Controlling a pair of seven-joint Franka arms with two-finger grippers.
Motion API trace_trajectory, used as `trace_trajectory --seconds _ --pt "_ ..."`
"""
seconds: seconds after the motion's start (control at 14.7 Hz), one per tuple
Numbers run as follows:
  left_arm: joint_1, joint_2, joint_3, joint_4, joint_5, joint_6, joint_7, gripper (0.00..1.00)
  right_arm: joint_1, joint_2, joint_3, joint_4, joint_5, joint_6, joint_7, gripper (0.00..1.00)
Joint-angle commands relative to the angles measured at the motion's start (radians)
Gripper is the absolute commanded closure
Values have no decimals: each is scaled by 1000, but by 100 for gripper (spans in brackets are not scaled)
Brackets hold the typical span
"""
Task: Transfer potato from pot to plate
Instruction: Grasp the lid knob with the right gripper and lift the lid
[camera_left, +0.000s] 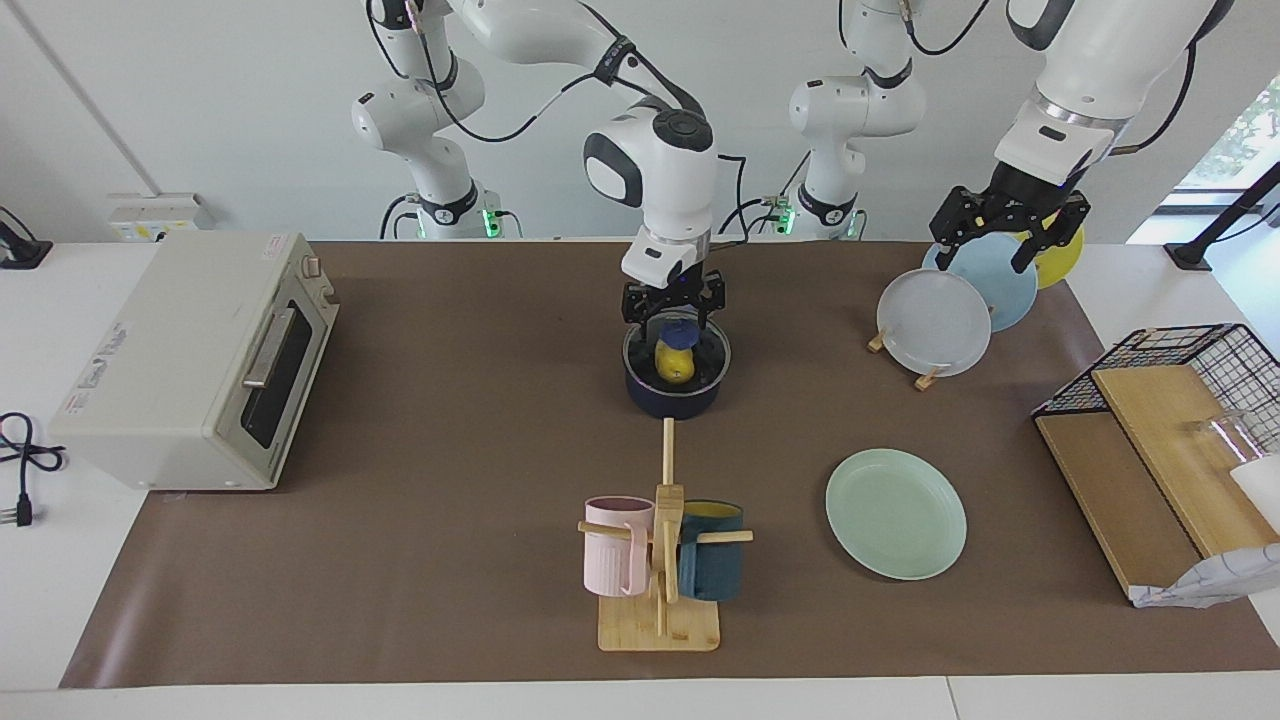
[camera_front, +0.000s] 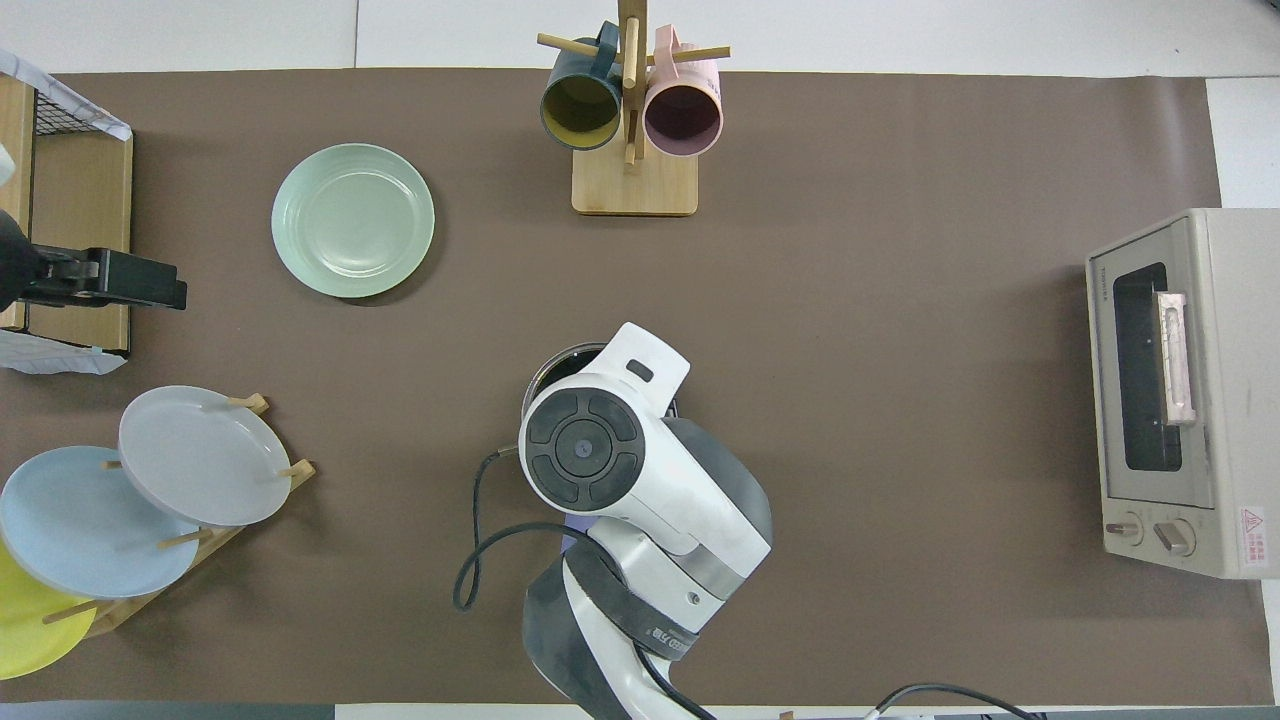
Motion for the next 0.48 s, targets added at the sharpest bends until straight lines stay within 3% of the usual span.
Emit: trace_trajectory --seconds 0.0,0.41 --pt "-9 -21 5 -27 -5 22 8 0 7 -26 -3 -37 -26 26 21 0" --pt "-9 -21 5 -27 -5 22 6 0 29 -14 -4 -36 -54 32 15 0"
